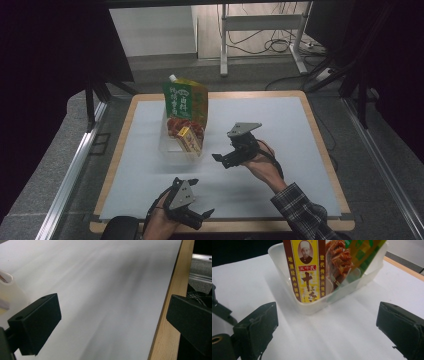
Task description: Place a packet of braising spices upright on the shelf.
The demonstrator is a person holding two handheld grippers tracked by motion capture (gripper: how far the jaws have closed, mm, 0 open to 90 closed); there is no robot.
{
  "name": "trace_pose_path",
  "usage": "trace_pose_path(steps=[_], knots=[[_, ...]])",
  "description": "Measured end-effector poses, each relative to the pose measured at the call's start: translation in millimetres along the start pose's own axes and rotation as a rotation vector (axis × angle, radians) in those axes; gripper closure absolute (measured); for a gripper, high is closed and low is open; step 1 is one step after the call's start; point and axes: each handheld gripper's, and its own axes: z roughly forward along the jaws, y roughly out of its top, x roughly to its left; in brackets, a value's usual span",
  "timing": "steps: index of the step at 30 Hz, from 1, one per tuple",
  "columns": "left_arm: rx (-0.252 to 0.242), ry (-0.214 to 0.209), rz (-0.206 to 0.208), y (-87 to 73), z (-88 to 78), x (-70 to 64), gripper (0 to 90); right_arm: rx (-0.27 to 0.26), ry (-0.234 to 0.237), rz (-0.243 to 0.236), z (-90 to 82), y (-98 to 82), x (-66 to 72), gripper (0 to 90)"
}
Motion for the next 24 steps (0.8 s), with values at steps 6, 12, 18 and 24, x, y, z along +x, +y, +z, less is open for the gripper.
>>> trace_pose_path(steps=[6,12,18,24], knots=[[0.000,-0.001,0.001,0.0,0.4,0.0,0.0,0.000,-0.013,0.014,-12.5,-8.6,-1.9,3.8],[0.002,0.000,0.002,0.1,0.3,0.0,0.0,-0.002,-0.028,0.028,-23.4,-17.9,-3.9,3.6],[0.001,-0.001,-0.001,0.0,0.2,0.0,0.0,0.003,-0.046,0.042,-34.1,-30.4,-5.9,3.3],[0.004,0.000,-0.002,-0.1,0.4,0.3,0.0,0.006,-0.067,0.064,-44.9,-45.1,-8.5,2.9]])
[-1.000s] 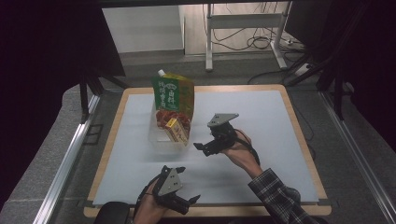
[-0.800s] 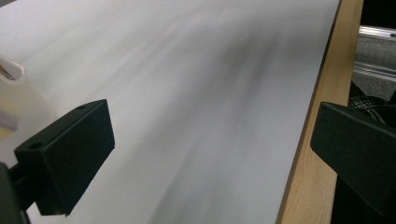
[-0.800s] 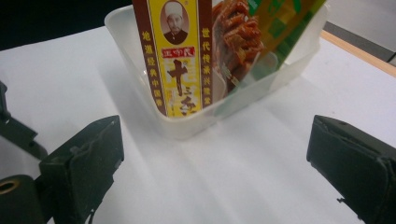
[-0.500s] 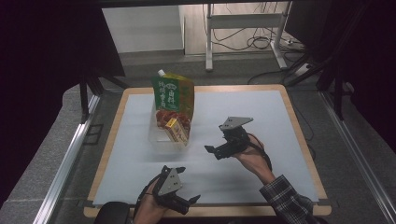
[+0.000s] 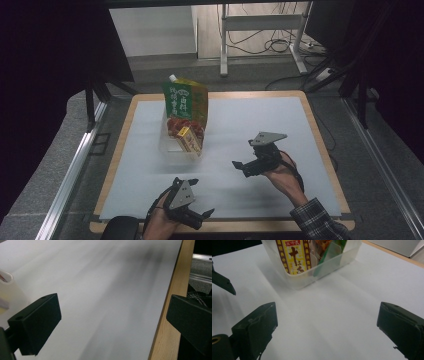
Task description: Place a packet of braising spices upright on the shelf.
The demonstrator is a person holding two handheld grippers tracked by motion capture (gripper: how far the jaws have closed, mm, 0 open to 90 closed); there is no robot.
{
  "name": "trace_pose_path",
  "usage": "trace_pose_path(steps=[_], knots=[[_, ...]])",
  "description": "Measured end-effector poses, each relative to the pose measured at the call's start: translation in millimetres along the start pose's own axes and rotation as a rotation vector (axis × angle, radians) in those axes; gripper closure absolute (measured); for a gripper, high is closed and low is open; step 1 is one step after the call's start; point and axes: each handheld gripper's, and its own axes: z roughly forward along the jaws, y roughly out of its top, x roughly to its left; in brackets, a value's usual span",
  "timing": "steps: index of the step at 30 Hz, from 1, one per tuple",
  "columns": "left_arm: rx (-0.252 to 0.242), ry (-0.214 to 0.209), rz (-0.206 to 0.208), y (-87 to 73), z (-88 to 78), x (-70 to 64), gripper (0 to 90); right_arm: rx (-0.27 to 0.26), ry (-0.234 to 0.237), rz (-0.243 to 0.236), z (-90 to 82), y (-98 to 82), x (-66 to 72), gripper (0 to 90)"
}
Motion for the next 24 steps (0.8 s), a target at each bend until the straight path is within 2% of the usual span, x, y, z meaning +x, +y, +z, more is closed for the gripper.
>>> trace_pose_path(steps=[9,24], knots=[[0.008,0.005,-0.011,-0.8,1.0,0.6,0.0,0.009,-0.027,0.015,-14.3,-21.3,-4.3,2.3],[0.020,0.009,-0.020,-1.8,1.6,1.9,0.0,0.059,-0.070,0.019,-32.9,-53.7,-5.9,1.3]])
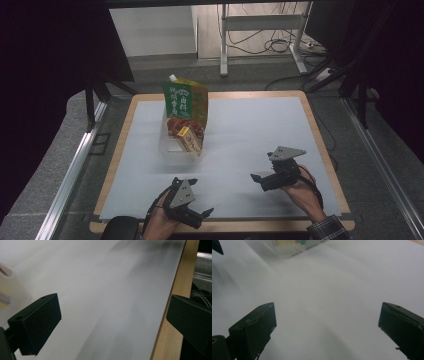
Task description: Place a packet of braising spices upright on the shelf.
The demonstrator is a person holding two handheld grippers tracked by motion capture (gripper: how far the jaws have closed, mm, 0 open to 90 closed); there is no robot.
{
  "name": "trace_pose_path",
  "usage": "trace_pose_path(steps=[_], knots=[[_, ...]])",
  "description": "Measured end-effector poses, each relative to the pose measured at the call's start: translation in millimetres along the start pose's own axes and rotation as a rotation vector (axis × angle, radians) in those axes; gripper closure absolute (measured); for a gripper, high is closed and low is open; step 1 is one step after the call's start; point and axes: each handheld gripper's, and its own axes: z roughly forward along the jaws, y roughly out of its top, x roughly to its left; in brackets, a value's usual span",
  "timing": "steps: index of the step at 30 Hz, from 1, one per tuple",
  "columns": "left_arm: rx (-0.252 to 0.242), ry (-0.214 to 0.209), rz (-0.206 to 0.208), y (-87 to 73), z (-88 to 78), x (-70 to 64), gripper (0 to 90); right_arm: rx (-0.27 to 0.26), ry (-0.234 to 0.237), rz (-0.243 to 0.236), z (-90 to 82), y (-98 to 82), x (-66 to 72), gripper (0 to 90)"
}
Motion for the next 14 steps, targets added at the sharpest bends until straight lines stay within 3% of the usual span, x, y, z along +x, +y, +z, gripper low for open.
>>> trace_pose_path(steps=[11,14], knots=[[0.015,0.005,-0.001,-0.5,1.2,0.4,0.0,0.064,-0.014,0.029,0.6,-22.5,-5.8,1.3],[0.014,0.005,-0.001,0.0,1.4,0.4,0.0,0.057,-0.005,0.048,1.5,-23.8,-8.6,1.3]])
